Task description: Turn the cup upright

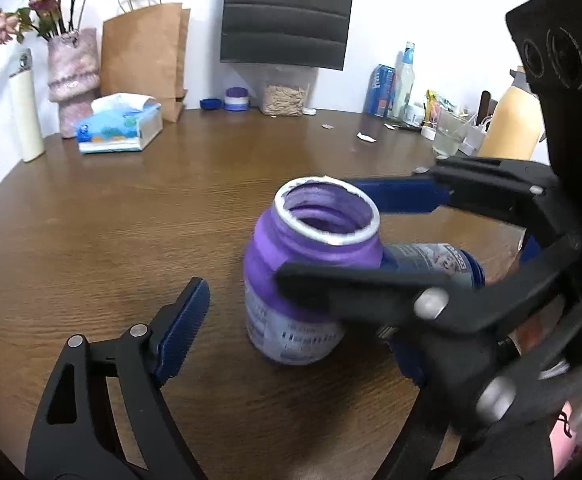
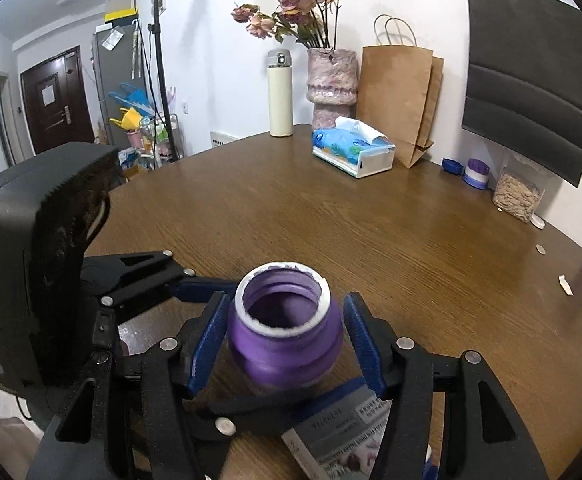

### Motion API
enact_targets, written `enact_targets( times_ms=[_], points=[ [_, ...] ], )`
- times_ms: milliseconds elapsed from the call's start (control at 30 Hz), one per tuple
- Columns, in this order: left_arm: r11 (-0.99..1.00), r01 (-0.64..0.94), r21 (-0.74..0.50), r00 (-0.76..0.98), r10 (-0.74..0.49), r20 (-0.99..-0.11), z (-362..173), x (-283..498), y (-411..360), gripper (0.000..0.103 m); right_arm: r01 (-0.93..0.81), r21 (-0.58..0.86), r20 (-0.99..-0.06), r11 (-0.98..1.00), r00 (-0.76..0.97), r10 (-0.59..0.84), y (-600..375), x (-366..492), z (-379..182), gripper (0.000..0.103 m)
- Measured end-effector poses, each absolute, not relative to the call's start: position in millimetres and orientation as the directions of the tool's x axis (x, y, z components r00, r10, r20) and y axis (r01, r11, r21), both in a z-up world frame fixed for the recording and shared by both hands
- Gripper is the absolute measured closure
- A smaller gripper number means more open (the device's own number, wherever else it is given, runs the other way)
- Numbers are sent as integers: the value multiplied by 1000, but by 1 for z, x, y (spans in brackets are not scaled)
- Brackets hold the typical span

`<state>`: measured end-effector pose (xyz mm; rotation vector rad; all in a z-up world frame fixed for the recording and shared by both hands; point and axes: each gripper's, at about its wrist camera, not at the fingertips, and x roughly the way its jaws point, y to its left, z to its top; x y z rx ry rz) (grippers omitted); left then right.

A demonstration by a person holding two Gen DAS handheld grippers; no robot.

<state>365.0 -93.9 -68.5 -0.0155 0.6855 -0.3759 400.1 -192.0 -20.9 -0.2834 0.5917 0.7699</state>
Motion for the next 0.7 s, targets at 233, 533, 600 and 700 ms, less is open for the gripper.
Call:
enact_targets(
  times_ms=[233,533,600,700],
  points=[
    [946,312,-89,761,-305,-573,-53,323,-72,16,-670,-7,-534,743,630,564,-224,367,6,28],
    [998,52,-39,896,-63,-439,-15,274,-17,0,-382,-31,-582,924,758,294,-283,318,24,25],
    [998,17,-63,907,-42,-418,-14,267,-11,0,-338,-41,-580,940,774,253,-287,306,22,25],
    [996,-2,-92,915,-35,-401,-11,259,-4,0,-331,-16,-569,944,779,263,-287,286,23,25]
  ],
)
